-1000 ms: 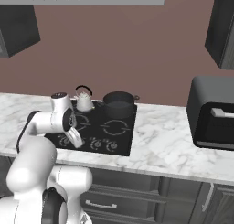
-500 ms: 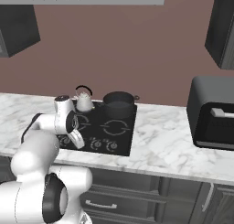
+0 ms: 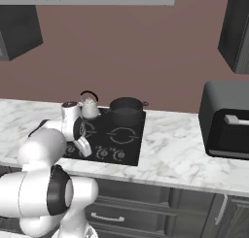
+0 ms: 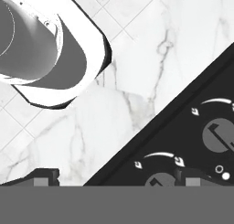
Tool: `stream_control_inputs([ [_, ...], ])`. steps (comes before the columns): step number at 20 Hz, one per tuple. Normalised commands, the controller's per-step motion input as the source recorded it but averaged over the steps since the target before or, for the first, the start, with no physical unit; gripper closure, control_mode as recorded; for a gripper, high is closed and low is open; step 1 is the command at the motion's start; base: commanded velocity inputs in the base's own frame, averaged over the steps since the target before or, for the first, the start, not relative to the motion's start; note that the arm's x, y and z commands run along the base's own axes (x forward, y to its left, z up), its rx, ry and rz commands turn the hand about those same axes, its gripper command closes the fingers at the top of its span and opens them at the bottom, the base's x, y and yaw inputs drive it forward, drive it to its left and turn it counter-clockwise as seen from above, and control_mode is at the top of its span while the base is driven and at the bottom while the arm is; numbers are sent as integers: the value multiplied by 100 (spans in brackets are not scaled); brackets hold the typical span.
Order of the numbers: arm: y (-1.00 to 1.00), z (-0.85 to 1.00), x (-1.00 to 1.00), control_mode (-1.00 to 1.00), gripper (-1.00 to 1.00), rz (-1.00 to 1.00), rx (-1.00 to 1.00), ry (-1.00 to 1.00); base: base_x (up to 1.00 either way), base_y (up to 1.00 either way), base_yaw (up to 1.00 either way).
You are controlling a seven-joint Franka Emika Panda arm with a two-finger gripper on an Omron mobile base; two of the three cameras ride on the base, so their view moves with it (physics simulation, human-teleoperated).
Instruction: Pick the kettle from the cabinet and place it on a stove burner. Then pick the pot from the counter and place it on another stove burner. Finally, turn both burners on.
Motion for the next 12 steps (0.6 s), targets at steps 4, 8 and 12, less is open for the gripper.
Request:
stream_control_inputs([
  [4,0,-9,13,-100,-100,-2,0,3,0,0,0],
  [8,0,-7,11,-100,-100,-2,0,2,0,0,0],
  [12,0,-12,13,-100,-100,-2,0,3,0,0,0],
])
